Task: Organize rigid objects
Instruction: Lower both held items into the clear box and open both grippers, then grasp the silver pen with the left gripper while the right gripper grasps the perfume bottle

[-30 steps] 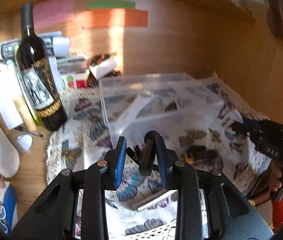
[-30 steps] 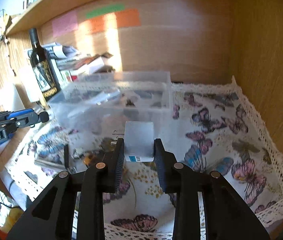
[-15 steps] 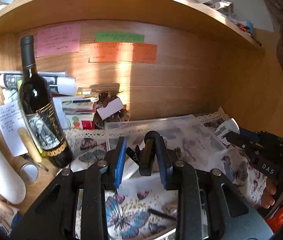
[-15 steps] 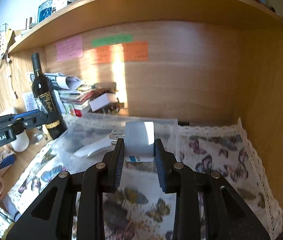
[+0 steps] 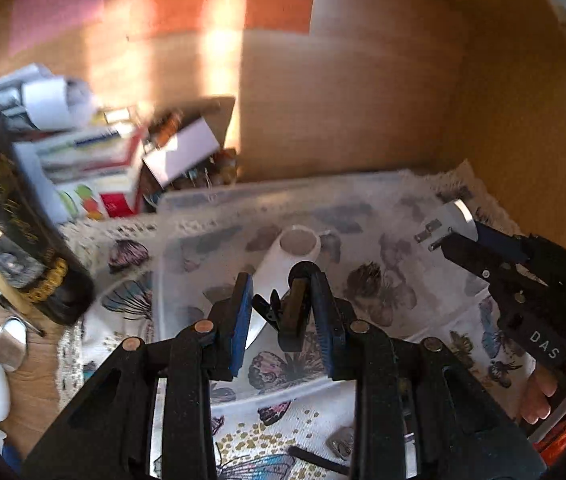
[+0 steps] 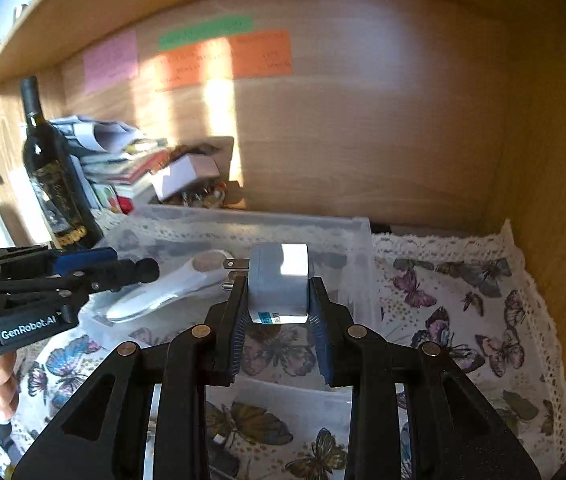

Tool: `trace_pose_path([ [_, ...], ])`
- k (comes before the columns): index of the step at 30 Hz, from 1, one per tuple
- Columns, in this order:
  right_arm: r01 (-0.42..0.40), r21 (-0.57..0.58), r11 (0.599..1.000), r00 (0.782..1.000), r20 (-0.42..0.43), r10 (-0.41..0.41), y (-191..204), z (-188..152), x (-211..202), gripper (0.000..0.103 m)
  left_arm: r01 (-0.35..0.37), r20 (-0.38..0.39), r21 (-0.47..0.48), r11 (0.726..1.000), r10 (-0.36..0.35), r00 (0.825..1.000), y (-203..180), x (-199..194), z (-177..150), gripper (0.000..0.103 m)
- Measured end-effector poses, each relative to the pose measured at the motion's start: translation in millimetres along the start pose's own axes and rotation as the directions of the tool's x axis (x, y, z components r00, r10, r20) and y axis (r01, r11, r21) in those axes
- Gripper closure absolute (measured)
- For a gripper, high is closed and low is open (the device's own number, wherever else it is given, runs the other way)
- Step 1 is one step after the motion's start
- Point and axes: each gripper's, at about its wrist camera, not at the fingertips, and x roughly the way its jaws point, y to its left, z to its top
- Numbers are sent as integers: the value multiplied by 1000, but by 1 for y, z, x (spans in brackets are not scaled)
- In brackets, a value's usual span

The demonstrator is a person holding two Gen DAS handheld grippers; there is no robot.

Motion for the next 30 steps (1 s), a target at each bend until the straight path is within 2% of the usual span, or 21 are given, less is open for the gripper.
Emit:
trace_pose_path([
  [8,-10,9,1000,997,-79,11,-2,-7,28,76,-18,-48,14,1000,19,999,-5,24,-3,75],
  [13,-1,-1,1000,996,-87,1,-2,-8,28,76,-19,-70,7,1000,19,997,-7,30,-4,75],
  [17,-30,4,1000,996,-89,30,-3,-8,26,76,-29,-57,15,999,30,998,-9,24,-3,74],
  [22,-35,-4,999,997,-69,35,1,-5,15,73,-37,-10,18,999,37,999,-11,4,-2,58],
  [26,-43,-26,999,999,-25,42,5,-1,-5,66,-49,50,21,999,48,998,-12,-21,-1,53],
  [30,-50,-38,998,998,23,50,9,2,-28,59,-70,123,24,997,67,990,-12,-51,-3,36],
])
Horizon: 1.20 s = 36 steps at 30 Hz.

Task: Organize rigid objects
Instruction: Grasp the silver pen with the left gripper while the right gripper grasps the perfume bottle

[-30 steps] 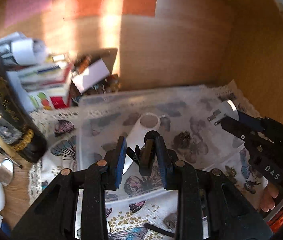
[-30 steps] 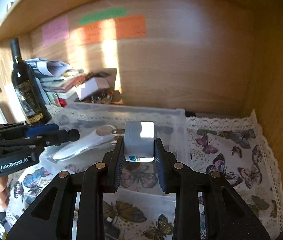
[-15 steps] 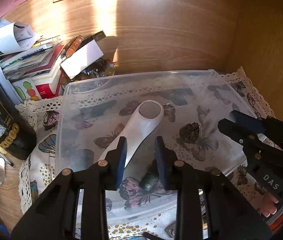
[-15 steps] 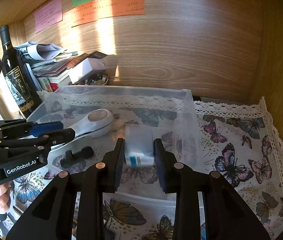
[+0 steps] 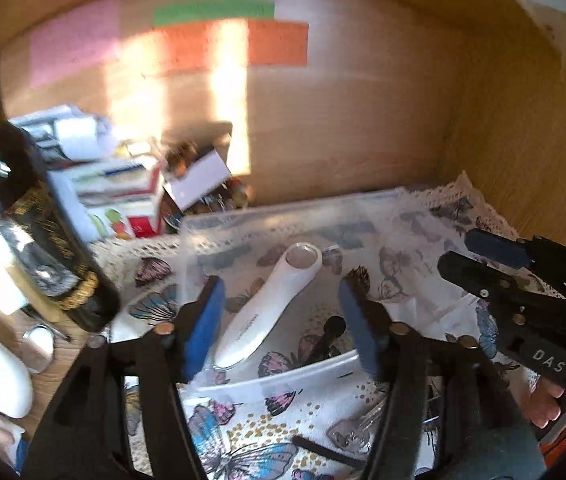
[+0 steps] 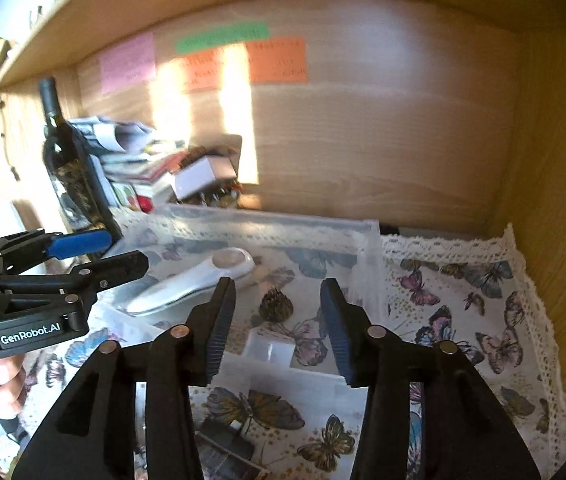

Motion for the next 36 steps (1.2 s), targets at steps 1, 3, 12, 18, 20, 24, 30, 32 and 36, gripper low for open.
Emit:
trace_pose_path([
  [1,-2,-3,1000,1000,11,2,1,0,-6,57,-5,12,1,1000,5,1000,1,-5,0,30],
  [3,-3,-8,1000,999,32,3,2,-1,-18,53,-9,45,2,1000,9,999,3,-21,-3,25],
  [12,-13,-45,999,1000,27,14,16,-23,-41,49,-19,47,17,1000,18,999,6,-50,-35,13],
  [18,-57,-13,998,997,-53,56,15,-49,-32,47,37,-37,-1,999,-37,999,7,-42,-68,13],
  [20,-64,-6,998,994,-91,63,14,-61,-25,47,52,-70,-2,999,-52,996,6,-37,-80,13],
  [24,-65,-10,998,982,-177,62,13,-80,-8,47,72,-136,-5,997,-72,988,2,-23,-102,13],
  [30,-77,-41,996,962,-264,63,15,-91,16,48,107,-201,19,994,-101,974,-9,-12,-120,28],
  [32,-99,-37,994,959,-272,85,14,-91,16,54,129,-218,19,991,-122,968,-12,-12,-123,30],
  [36,-111,-43,993,957,-275,95,14,-95,9,65,153,-251,26,988,-142,958,-18,-9,-128,44],
])
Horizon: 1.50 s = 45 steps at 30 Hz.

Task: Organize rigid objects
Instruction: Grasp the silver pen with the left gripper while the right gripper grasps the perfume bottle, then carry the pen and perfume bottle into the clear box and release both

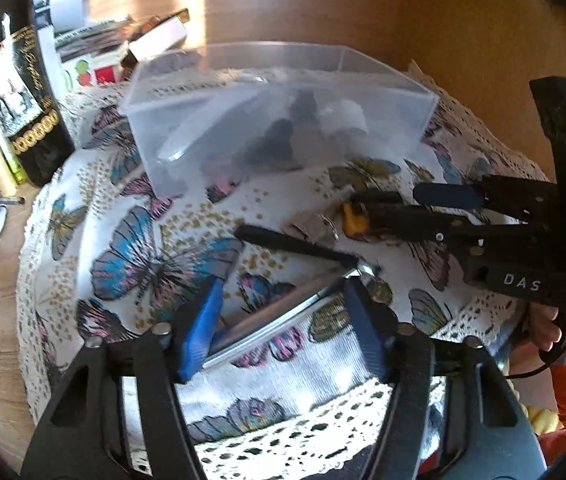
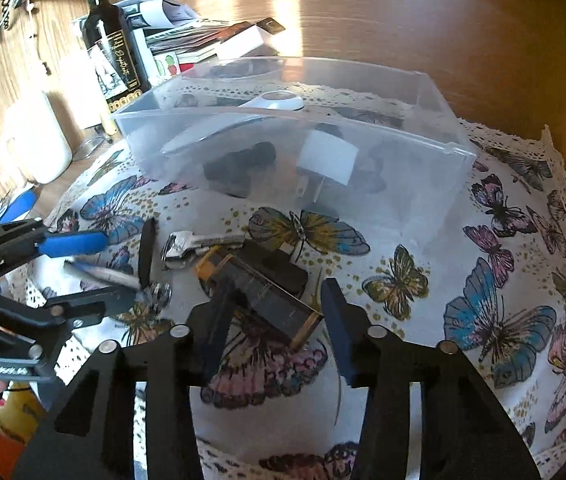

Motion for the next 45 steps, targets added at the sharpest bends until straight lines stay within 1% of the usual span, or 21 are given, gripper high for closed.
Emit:
trace_pose_path([
  [2,-13,-1,1000,1000,-10,13,1,-6,-3,69,-17,3,18,1000,17,1000,-4,0,-2,46],
  [5,-31,-18,999,999,-30,30,6,-12,-5,75,-21,4,46,999,21,1000,-11,0,-5,54],
  [7,-35,-41,999,999,-36,33,11,-15,-6,75,-14,3,58,998,14,1000,-15,0,-5,64],
  [8,-30,-57,998,999,-36,28,14,-15,-6,75,-11,4,65,998,11,1000,-18,0,-6,66],
  [13,-37,-73,997,999,-41,34,23,-3,4,75,3,14,91,996,-5,1000,-23,2,-4,84],
  [15,-23,-83,996,999,-40,20,27,1,10,75,2,20,88,996,-3,1000,-22,1,-4,88],
  [17,-16,-91,996,999,-34,12,31,3,14,75,0,22,77,997,-2,1000,-19,0,-4,88],
  [19,-11,-105,994,1000,-25,9,35,3,14,81,-15,30,73,997,13,999,-18,-2,-4,88],
  [24,-9,-87,996,1000,13,10,36,-2,3,81,-27,62,39,999,25,998,-7,-14,0,88],
  [29,-6,-36,999,996,86,9,30,5,-19,81,-44,118,10,999,43,992,4,-30,12,88],
  [33,16,-24,1000,989,150,-13,27,13,-38,81,-57,180,-15,998,59,982,11,-46,25,88],
  [39,42,-1,999,971,234,-41,19,31,-59,81,-49,260,-52,997,60,964,24,-66,50,88],
  [42,51,18,999,962,266,-54,13,40,-64,81,-59,292,-62,996,75,954,25,-71,63,88],
  [45,55,32,998,953,297,-62,8,52,-68,81,-60,310,-69,996,78,947,27,-74,76,88],
])
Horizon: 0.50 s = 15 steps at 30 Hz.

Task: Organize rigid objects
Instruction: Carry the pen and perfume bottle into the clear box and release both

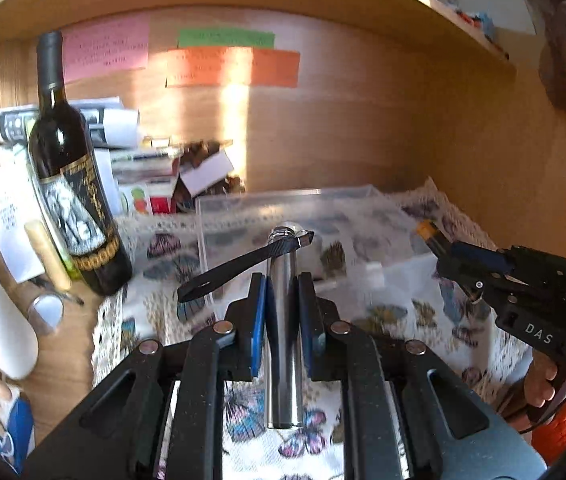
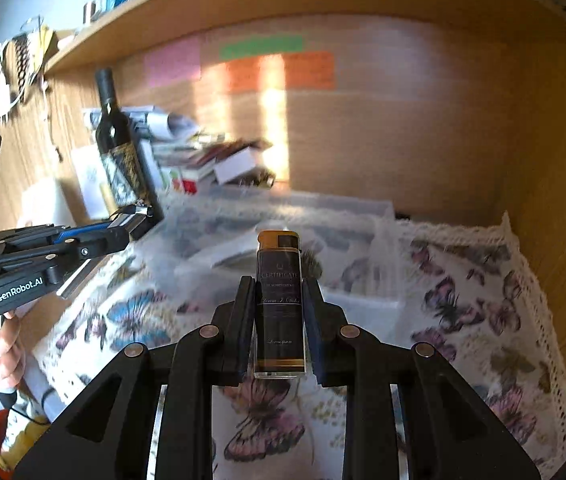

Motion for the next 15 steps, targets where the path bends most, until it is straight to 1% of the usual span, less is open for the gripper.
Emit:
trace_pose_path([
  [5,15,6,1000,999,47,-15,-8,19,0,81,-8,26,0,1000,8,1000,1,5,20,88],
  [10,46,8,999,997,68,-46,-17,36,11,81,-26,48,22,999,25,999,-2,14,39,88],
  [13,55,16,998,997,58,-56,-24,40,21,81,-20,38,32,999,19,999,-4,26,47,88],
  [15,67,19,998,997,44,-68,-28,40,30,81,-11,14,33,999,11,1000,-4,39,49,88],
])
